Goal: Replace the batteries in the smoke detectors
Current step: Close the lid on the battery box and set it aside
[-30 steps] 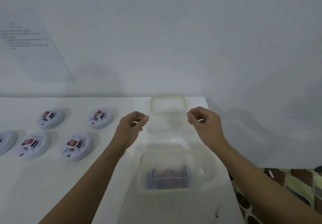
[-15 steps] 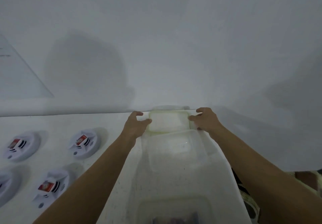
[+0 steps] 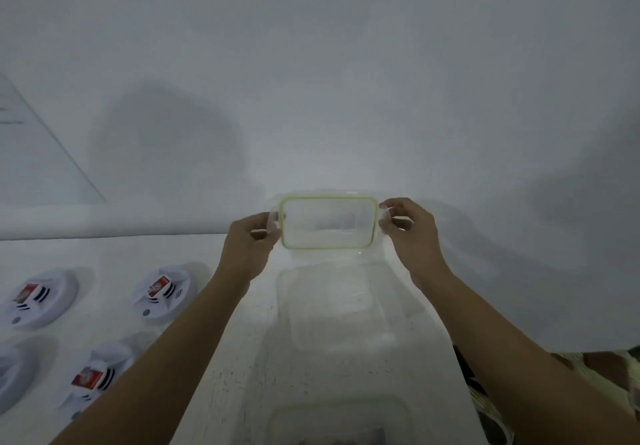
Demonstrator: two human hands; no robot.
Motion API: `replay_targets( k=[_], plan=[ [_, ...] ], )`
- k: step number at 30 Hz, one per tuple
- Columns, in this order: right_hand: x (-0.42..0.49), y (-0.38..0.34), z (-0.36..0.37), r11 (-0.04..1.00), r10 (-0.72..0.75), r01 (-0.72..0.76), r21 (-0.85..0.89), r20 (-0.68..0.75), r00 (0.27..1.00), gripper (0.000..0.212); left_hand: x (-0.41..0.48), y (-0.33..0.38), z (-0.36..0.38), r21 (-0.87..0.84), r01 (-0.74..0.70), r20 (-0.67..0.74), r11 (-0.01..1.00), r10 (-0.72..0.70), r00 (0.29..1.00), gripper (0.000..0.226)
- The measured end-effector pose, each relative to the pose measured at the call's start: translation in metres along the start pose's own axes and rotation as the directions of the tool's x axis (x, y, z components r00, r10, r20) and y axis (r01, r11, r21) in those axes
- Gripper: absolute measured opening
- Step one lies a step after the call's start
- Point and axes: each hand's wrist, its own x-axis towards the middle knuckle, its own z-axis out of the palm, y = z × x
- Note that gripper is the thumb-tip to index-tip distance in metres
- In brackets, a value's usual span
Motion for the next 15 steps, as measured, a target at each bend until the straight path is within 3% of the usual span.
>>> replay_targets(
  k=[3, 7, 9, 11, 15],
  plan=[
    [-0.021, -0.016, -0.014, 0.988, -0.112, 0.111, 0.104, 0.01, 0.994, 0.015, -0.016, 0.004, -0.016, 0.042, -0.138, -0.064, 0.99, 0.14, 0.988, 0.022],
    [-0.051, -0.017, -0.03, 0.968, -0.105, 0.094, 0.233, 0.037, 0.994, 0.016, -0.047, 0.0, -0.032, 0.037, -0.229, 0.013, 0.973, 0.229, 0.973, 0.057],
    [-0.062, -0.009, -0.036, 0.97, -0.125, 0.115, 0.213, 0.032, 0.992, 0.021, -0.064, -0.007, -0.034, 0.087, -0.286, 0.017, 0.954, 0.285, 0.958, 0.07],
    [-0.07, 0.0, -0.042, 0.97, -0.142, 0.13, 0.205, 0.044, 0.989, 0.027, -0.079, -0.012, -0.033, 0.196, -0.34, 0.02, 0.92, 0.343, 0.939, 0.067],
    [-0.085, 0.022, -0.051, 0.969, -0.162, 0.142, 0.201, 0.087, 0.983, 0.03, -0.105, -0.02, -0.027, 0.224, -0.346, 0.031, 0.911, 0.348, 0.937, 0.065]
  ],
)
